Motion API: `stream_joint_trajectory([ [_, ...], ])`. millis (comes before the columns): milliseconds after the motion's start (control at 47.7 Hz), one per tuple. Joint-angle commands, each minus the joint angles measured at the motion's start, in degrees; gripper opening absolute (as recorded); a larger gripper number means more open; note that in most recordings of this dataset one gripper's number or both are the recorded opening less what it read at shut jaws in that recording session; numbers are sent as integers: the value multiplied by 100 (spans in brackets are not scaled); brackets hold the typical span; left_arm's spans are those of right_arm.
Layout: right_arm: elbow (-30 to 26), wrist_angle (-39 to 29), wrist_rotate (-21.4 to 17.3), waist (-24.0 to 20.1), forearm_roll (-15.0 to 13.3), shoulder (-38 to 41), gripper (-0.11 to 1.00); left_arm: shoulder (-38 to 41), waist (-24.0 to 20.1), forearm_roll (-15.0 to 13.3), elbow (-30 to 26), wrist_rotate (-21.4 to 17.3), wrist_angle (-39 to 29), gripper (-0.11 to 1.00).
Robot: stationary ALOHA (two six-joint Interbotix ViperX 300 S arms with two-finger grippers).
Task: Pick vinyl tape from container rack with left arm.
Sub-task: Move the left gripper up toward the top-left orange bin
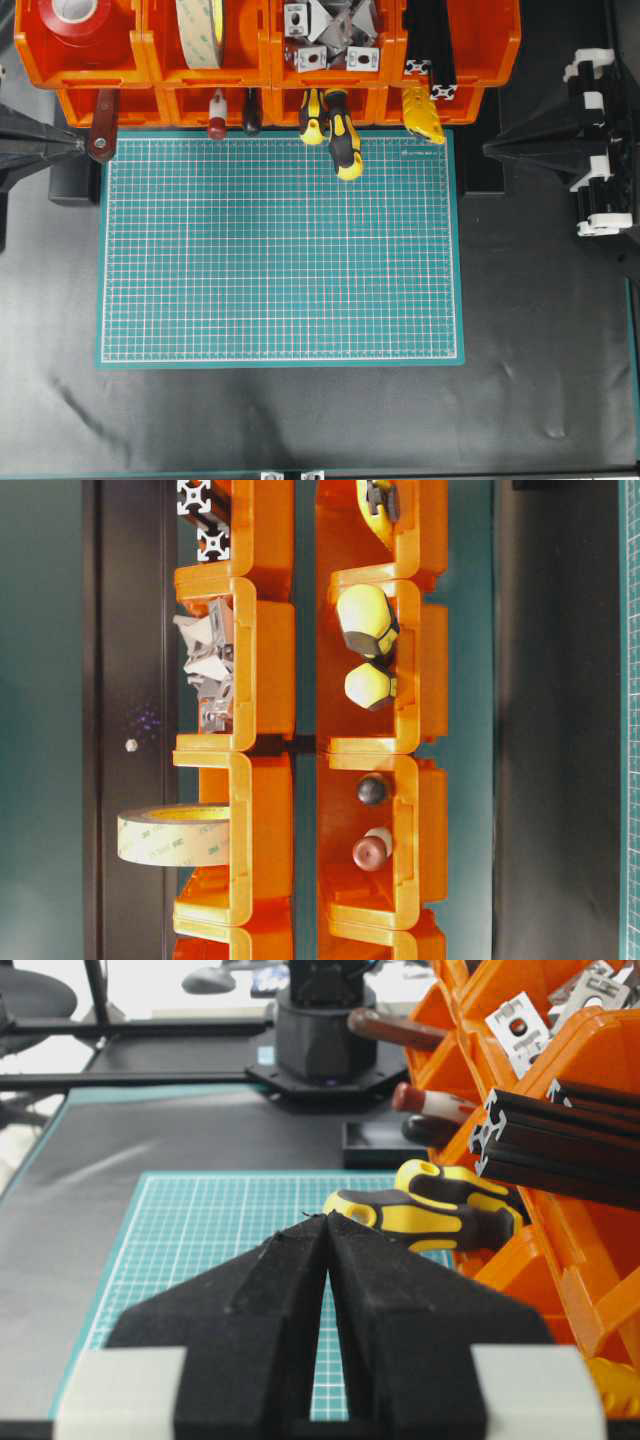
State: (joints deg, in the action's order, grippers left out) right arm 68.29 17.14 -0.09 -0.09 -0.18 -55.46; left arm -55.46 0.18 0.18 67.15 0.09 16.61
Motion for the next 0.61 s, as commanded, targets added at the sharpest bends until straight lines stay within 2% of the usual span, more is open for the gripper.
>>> stream_joint_trajectory([
  [0,-176,26,-9,70,35,62,2,79,-9,316,-325,141,-202,5],
  [84,-176,62,-18,88,35,70,2,79,-9,316,-606,290,-694,2],
  [231,-185,70,-18,79,35,70,0,114,-53,325,-1547,404,-2030,0],
  [482,-185,53,-35,79,35,70,0,896,-448,352,-3999,422,-5080,0],
  [587,-185,35,-26,79,35,70,0,1310,-624,360,-4896,387,-6012,0],
])
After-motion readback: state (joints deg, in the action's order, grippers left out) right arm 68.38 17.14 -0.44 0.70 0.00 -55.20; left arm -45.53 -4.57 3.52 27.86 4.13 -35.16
